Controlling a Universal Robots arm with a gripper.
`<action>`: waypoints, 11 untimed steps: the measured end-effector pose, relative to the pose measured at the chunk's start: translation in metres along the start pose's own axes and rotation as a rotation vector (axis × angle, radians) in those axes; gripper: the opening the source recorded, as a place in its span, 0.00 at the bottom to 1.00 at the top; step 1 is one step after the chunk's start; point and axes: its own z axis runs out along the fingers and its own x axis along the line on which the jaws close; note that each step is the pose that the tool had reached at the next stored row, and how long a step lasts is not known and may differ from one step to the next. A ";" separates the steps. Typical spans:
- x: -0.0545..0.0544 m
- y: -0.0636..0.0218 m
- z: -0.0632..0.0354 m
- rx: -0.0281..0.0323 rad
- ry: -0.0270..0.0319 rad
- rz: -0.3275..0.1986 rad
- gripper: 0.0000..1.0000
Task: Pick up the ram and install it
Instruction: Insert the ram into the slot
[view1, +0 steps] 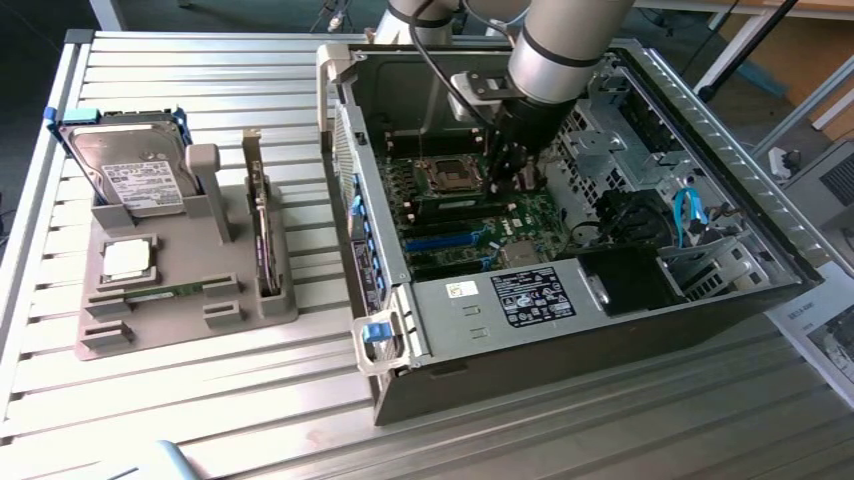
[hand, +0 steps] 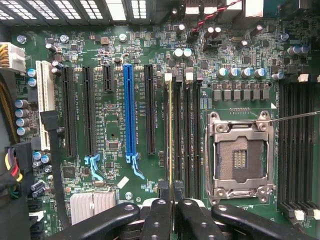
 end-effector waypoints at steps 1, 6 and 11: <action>0.000 0.0000 0.0012 0.0000 0.0000 0.000 0.12; 0.000 0.0001 0.0029 0.0000 0.0000 -0.002 0.12; -0.001 0.0001 0.0030 -0.0010 -0.0005 -0.020 0.12</action>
